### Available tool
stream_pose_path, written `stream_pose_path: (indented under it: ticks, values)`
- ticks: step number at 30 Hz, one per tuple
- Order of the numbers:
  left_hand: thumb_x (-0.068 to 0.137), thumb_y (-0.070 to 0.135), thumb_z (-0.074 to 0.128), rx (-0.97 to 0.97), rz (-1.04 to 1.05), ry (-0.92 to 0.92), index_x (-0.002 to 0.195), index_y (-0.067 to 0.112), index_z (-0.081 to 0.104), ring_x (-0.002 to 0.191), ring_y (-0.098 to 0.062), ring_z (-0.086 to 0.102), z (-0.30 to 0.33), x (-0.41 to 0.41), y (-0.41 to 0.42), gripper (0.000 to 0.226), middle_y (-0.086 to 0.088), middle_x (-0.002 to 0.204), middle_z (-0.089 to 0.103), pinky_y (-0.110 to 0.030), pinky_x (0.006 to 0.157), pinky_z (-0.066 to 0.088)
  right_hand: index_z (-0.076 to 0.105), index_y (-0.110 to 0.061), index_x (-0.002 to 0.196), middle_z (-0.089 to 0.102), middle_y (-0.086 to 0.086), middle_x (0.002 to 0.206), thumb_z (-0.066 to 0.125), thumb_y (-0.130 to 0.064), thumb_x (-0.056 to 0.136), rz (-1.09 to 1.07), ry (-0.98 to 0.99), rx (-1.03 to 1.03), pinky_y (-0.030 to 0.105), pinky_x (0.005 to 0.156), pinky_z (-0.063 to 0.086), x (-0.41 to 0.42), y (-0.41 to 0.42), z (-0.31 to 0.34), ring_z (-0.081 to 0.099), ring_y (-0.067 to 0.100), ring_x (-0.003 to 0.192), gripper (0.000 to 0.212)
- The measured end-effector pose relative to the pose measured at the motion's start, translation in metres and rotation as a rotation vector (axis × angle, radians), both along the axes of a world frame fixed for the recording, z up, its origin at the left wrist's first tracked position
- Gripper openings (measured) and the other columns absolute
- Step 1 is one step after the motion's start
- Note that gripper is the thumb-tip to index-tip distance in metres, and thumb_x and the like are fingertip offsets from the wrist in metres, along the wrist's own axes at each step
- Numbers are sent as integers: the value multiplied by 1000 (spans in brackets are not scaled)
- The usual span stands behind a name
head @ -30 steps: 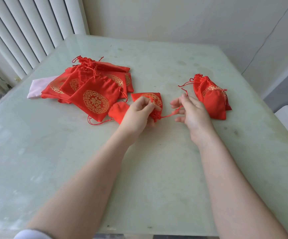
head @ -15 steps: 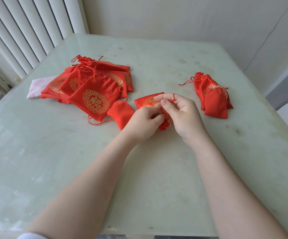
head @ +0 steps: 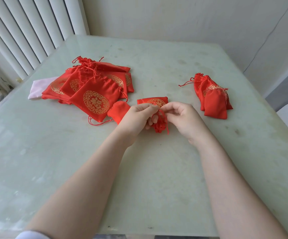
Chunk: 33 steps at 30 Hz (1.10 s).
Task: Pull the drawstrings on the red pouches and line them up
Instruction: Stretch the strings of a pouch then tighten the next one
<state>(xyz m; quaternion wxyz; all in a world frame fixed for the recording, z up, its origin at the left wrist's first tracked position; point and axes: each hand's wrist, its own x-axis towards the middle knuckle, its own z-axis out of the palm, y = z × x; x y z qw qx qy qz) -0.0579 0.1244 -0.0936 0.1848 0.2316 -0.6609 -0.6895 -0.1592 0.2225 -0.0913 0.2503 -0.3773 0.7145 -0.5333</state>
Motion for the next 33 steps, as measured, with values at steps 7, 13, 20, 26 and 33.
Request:
stream_pose_path:
  ticks: [7, 13, 20, 26, 33]
  values:
    - [96, 13, 44, 131, 9, 51, 76, 15, 59, 53, -9, 39, -2, 0, -3, 26, 8, 50, 45, -23, 53, 28, 68, -5, 91, 68, 6, 87, 61, 0, 84, 103, -90, 45, 16, 80, 46, 1, 1, -2, 59, 8, 80, 11]
    - [96, 17, 48, 63, -12, 7, 69, 15, 57, 50, -5, 41, -3, 1, -5, 28, 8, 50, 44, -17, 49, 34, 63, -9, 82, 62, 6, 84, 57, -8, 89, 23, -90, 106, 24, 79, 40, 2, 0, -2, 53, 11, 80, 9]
    - [94, 6, 50, -213, 22, -68, 84, 11, 61, 48, 2, 49, -8, 0, -6, 15, 2, 64, 55, -12, 51, 43, 53, -15, 68, 54, -1, 69, 47, -2, 88, -4, -217, 67, 5, 57, 39, 3, -1, 5, 50, -2, 57, 24]
    - [86, 6, 60, -292, 132, -56, 76, 18, 65, 57, 1, 57, -9, 1, -5, 16, 5, 68, 66, -12, 60, 44, 62, -11, 70, 64, -2, 73, 44, 7, 85, 82, -151, 31, 2, 63, 38, 5, 1, 8, 56, -7, 63, 29]
    - [86, 4, 61, -217, 179, 3, 74, 16, 66, 67, -17, 61, -6, 1, -4, 18, -4, 67, 68, -37, 73, 53, 67, -16, 72, 64, 2, 72, 49, 4, 84, -38, -76, 104, 20, 71, 43, 5, -5, 1, 55, 9, 66, 30]
